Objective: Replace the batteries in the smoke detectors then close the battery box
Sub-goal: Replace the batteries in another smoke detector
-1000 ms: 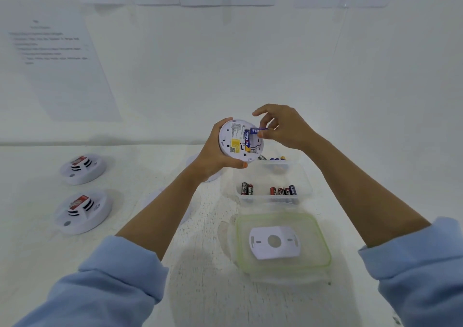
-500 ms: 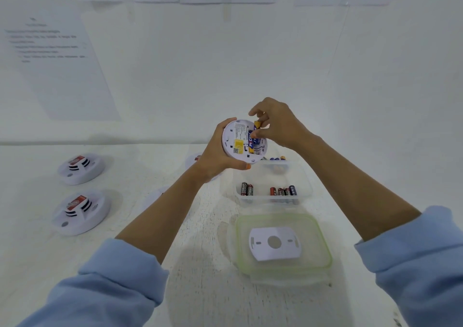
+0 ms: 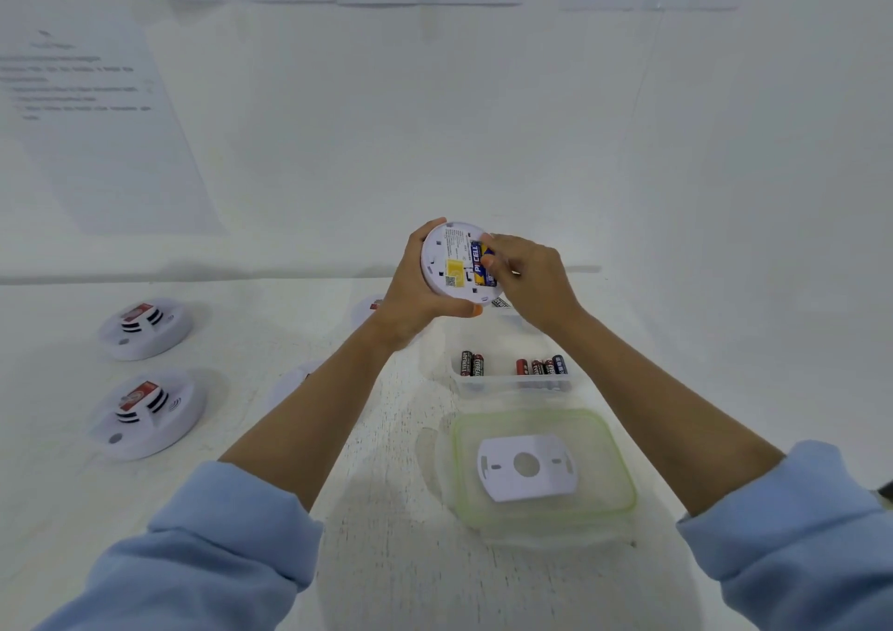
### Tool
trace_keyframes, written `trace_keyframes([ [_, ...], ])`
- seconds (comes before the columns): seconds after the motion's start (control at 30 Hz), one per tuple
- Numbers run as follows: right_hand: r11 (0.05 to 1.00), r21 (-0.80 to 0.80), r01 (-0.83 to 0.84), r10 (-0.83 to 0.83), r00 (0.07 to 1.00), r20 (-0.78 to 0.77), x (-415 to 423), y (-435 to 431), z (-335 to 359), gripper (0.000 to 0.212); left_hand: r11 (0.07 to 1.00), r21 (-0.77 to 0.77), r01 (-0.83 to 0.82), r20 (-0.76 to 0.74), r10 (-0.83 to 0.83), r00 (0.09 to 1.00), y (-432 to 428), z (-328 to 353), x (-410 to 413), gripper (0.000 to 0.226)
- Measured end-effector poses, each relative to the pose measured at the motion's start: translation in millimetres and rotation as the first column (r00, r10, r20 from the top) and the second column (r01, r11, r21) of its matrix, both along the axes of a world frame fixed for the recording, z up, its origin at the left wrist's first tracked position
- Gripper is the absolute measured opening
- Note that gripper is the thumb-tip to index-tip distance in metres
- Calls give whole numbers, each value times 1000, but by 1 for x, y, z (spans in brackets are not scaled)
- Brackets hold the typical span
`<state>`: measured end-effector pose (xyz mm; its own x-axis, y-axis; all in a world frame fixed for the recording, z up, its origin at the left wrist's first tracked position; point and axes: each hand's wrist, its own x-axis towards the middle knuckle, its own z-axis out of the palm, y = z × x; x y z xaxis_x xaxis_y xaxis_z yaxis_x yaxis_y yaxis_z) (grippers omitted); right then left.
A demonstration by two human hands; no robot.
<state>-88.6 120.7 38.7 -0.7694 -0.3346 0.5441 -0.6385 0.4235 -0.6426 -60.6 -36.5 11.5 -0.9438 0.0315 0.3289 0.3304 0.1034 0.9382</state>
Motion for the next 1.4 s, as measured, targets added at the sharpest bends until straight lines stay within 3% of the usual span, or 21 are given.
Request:
trace_keyframes([
  [0.2, 995, 81, -50, 48, 998, 27, 5, 7, -4, 29, 1000, -28, 12, 34, -11, 999, 1, -3, 5, 108],
  [0.33, 995, 49, -87, 77, 981, 177, 12, 14, 0, 36, 998, -55, 28, 20, -27, 999, -3, 2, 15, 109],
  [0.47, 985, -84, -148, 170, 896, 410, 27, 24, 1, 49, 995, -81, 55, 9, -54, 998, -5, 0, 33, 106],
  [0.6, 991, -21, -131, 127, 897, 423, 49, 43, 3, 51, 996, -79, 46, 10, -46, 999, -10, -9, 54, 100],
  [0.7, 944, 191, -271, 149, 861, 486, 73, 59, 1, 39, 997, -72, 0, 22, 2, 1000, -11, -13, 69, 105],
  [0.8, 773, 518, -366, 81, 867, 491, 89, 63, -15, 43, 998, -63, -22, 12, 23, 1000, -7, -10, 82, 109],
  [0.87, 676, 632, -378, 30, 872, 489, 95, 63, -25, 54, 998, -57, -26, 13, 27, 1000, -2, -10, 91, 109],
  [0.97, 588, 705, -397, 20, 878, 478, 101, 64, -31, 67, 997, -66, -41, 15, 42, 999, 2, -12, 106, 111],
  [1.17, 539, 764, -354, 42, 917, 396, 107, 57, -28, 68, 993, -90, -76, 53, 81, 995, 7, -18, 125, 112],
  [1.27, 598, 743, -299, 58, 941, 332, 109, 63, -18, 64, 992, -83, -91, 42, 95, 995, 6, -18, 127, 108],
  [1.4, 842, 508, -180, 48, 964, 262, 96, 79, 20, 56, 993, -65, -97, 29, 99, 995, -1, -13, 123, 105],
])
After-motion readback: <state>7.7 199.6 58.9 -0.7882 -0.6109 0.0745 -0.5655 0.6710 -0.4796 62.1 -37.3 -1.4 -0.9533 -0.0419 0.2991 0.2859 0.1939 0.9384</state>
